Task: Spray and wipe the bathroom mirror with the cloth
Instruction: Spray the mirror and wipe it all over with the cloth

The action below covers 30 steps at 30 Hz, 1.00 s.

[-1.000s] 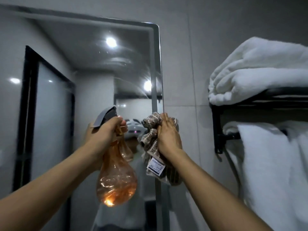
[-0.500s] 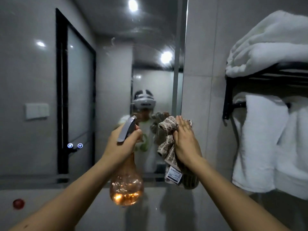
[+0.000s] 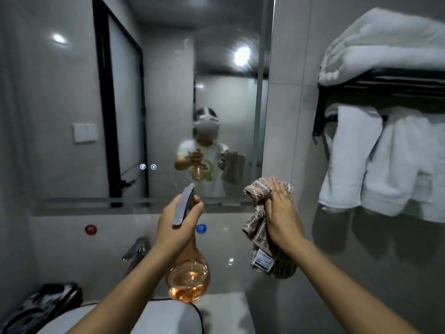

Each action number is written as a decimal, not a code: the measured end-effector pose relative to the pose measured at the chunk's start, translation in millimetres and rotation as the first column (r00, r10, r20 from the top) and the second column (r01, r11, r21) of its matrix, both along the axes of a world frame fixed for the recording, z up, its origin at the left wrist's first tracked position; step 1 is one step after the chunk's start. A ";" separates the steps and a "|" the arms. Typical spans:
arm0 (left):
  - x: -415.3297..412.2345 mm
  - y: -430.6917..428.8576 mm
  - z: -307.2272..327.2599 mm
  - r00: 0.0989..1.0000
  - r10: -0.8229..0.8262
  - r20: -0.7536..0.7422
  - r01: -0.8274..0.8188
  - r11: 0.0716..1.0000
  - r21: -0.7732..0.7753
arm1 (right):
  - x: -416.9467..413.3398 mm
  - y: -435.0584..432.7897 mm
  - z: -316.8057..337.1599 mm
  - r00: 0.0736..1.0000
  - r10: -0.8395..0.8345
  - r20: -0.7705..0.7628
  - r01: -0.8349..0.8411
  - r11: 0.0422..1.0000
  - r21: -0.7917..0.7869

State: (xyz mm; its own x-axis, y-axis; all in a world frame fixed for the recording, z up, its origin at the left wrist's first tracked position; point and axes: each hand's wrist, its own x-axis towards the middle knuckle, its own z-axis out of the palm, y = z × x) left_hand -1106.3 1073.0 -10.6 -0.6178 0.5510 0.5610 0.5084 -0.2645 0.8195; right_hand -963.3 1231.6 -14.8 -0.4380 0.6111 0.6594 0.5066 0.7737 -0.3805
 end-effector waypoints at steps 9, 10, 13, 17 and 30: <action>34.5 -91.8 -34.9 0.996 -0.083 0.042 0.084 0.996 -0.030 | 24.7 -91.5 -36.6 0.998 0.060 -0.025 -0.061 0.997 -0.053; 37.2 -98.5 -35.6 0.997 -0.073 0.037 0.074 0.997 -0.025 | 26.9 -97.4 -38.0 0.998 0.063 -0.030 -0.065 0.997 -0.050; 45.4 -115.4 -36.5 0.998 -0.062 0.031 0.063 0.998 -0.017 | 33.9 -114.0 -42.3 0.997 0.073 -0.035 -0.075 0.996 -0.047; 63.8 -132.2 -42.9 0.998 -0.056 0.013 0.056 0.998 -0.037 | 49.2 -131.2 -49.7 0.996 0.084 -0.017 -0.085 0.995 -0.054; 114.1 -148.0 -59.4 0.999 0.037 0.029 -0.035 0.997 -0.069 | 88.6 -151.2 -72.4 0.980 0.198 0.032 -0.196 0.978 -0.073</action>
State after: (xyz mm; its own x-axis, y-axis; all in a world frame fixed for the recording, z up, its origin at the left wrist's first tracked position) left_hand -992.2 925.0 -70.0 -0.6542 0.5642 0.5037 0.4912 -0.1895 0.8502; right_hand -874.6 1080.4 -87.1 -0.5789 0.5537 0.5986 0.3626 0.8323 -0.4192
